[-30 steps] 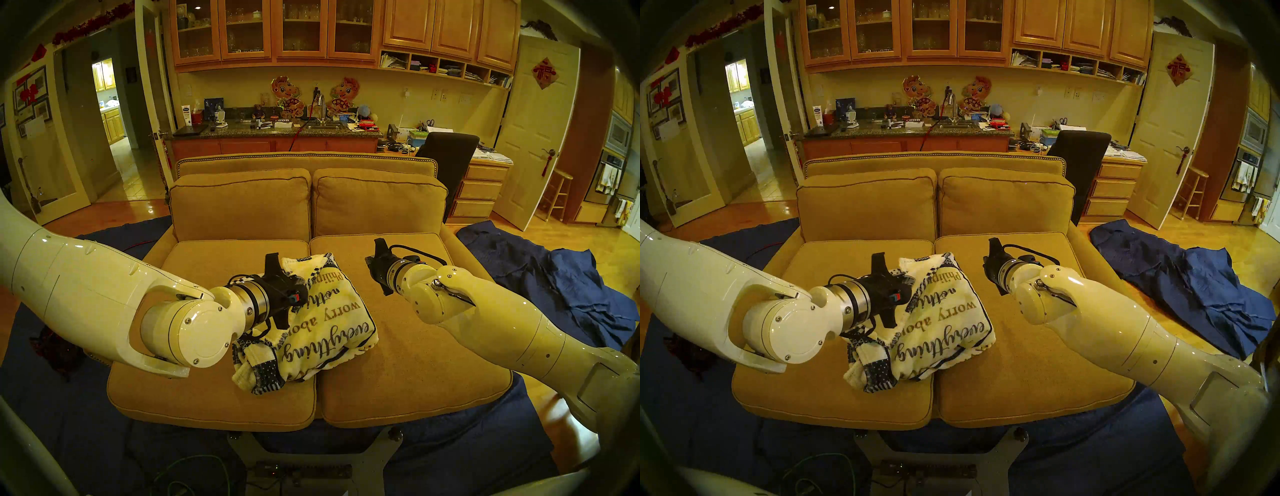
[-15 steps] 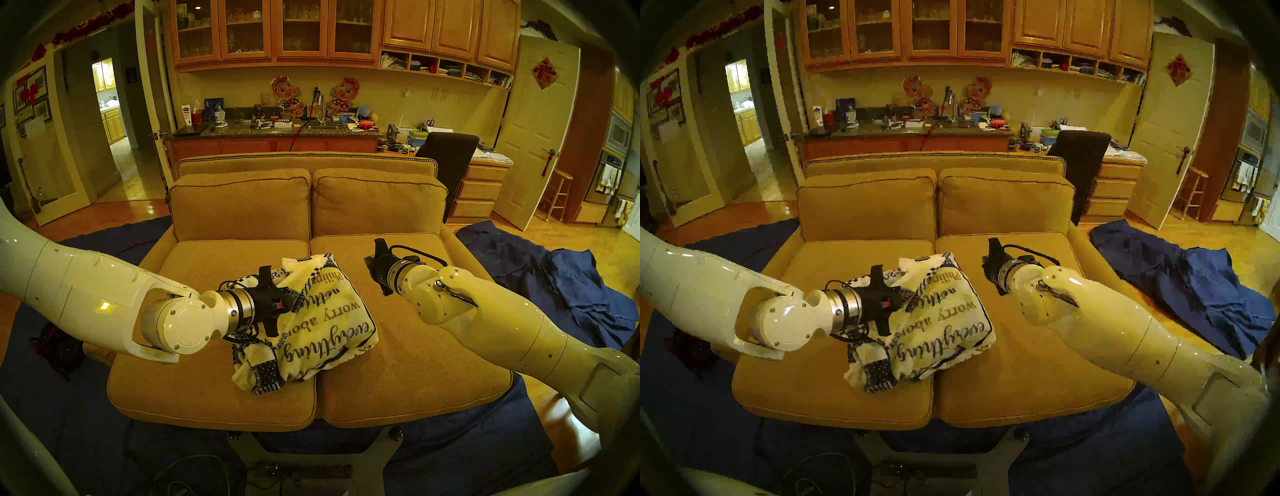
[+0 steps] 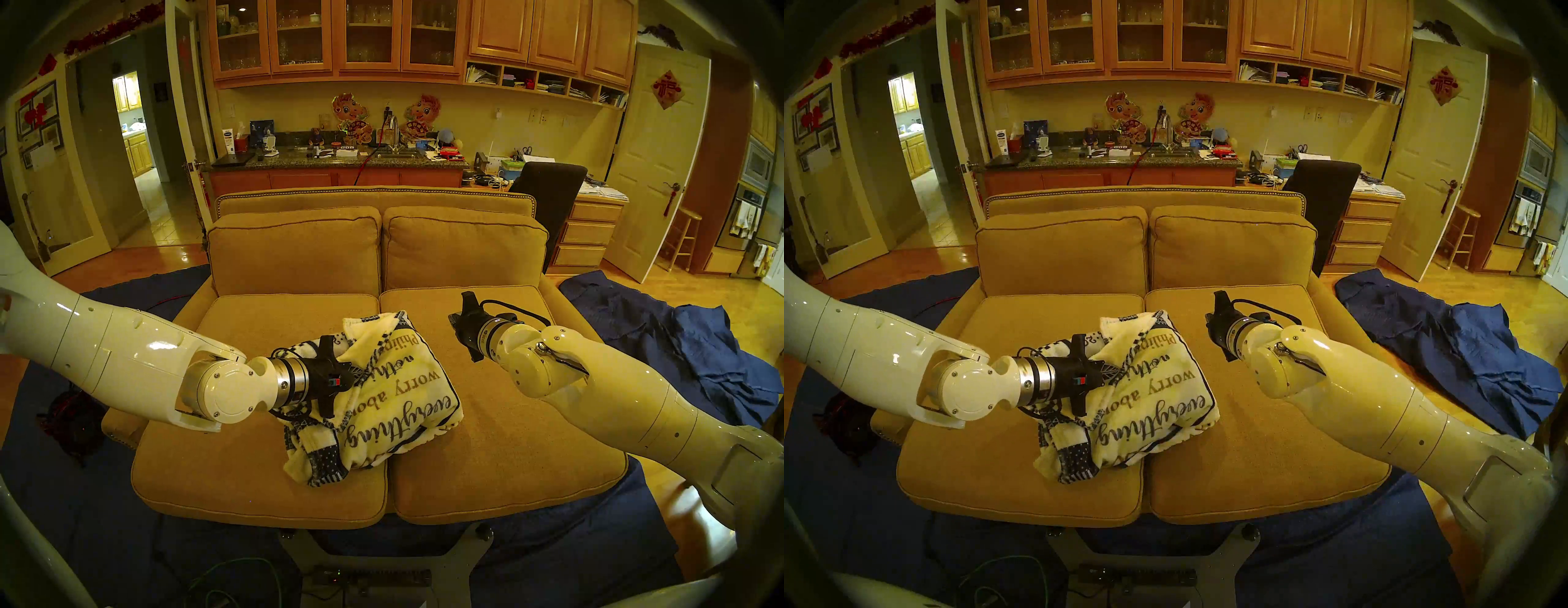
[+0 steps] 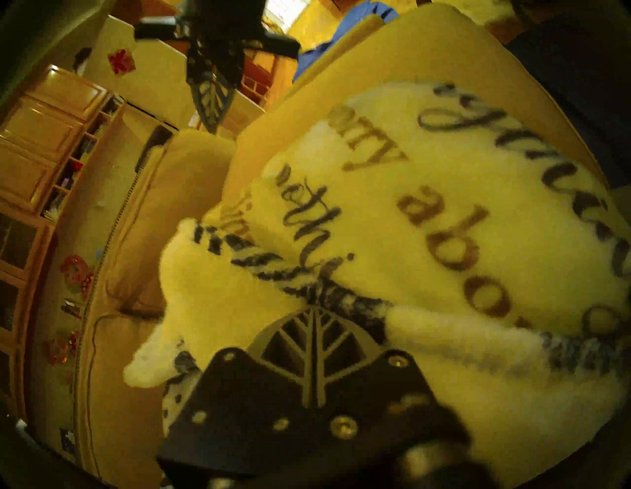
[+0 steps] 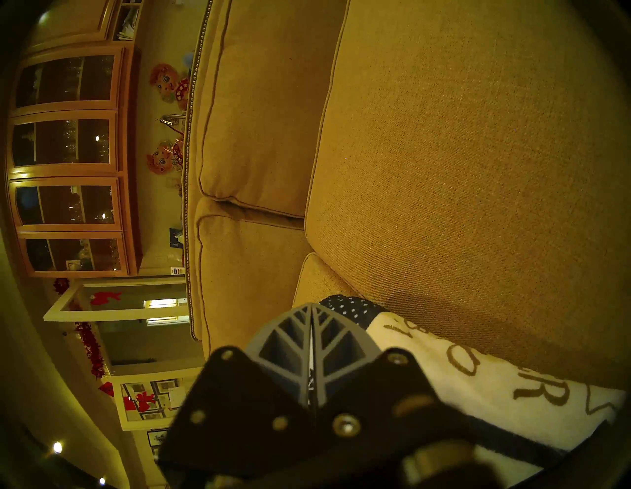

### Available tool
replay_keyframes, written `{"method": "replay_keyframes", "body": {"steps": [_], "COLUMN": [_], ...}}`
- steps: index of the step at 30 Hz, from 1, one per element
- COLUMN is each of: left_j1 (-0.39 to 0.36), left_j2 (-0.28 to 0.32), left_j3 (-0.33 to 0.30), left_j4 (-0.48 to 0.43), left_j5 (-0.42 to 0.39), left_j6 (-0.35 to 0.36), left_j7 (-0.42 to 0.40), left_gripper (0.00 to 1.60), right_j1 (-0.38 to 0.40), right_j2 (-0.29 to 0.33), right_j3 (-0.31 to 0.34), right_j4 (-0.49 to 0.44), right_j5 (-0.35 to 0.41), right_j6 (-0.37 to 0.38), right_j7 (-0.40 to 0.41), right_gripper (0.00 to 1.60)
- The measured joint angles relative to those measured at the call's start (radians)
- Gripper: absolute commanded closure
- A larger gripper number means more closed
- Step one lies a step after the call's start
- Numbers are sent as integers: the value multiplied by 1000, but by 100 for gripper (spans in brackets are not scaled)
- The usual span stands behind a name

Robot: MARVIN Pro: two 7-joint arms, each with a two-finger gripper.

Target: Fold the blanket in half twice

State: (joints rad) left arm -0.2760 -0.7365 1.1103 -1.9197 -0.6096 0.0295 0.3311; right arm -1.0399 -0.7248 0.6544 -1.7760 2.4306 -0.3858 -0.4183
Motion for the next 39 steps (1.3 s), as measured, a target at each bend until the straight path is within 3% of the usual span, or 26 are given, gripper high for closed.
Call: {"method": "replay_keyframes", "body": {"steps": [11,30,34,39], "left_j1": [-97,-110,-110,-135], "left_j2": [64,9,4,17], "left_j3": [109,150,142,141], "left_j4": [-101,16,21,-37], "left_j5": [-57,-151,-173,-173], "left_j6": [195,492,558,655], "left_j7": [-8,119,148,229], "left_gripper": [160,160,160,160], "right_j1": [-3,-36,-41,-45], "right_j2": [5,34,40,45], "right_j3": [-6,-10,-9,-8], "right_j4": [-8,-35,-40,-44], "right_j5": [-4,-5,-4,-3], "right_j6": [3,7,8,10], "right_j7": [5,27,32,35], "right_gripper": [160,160,160,160]}}
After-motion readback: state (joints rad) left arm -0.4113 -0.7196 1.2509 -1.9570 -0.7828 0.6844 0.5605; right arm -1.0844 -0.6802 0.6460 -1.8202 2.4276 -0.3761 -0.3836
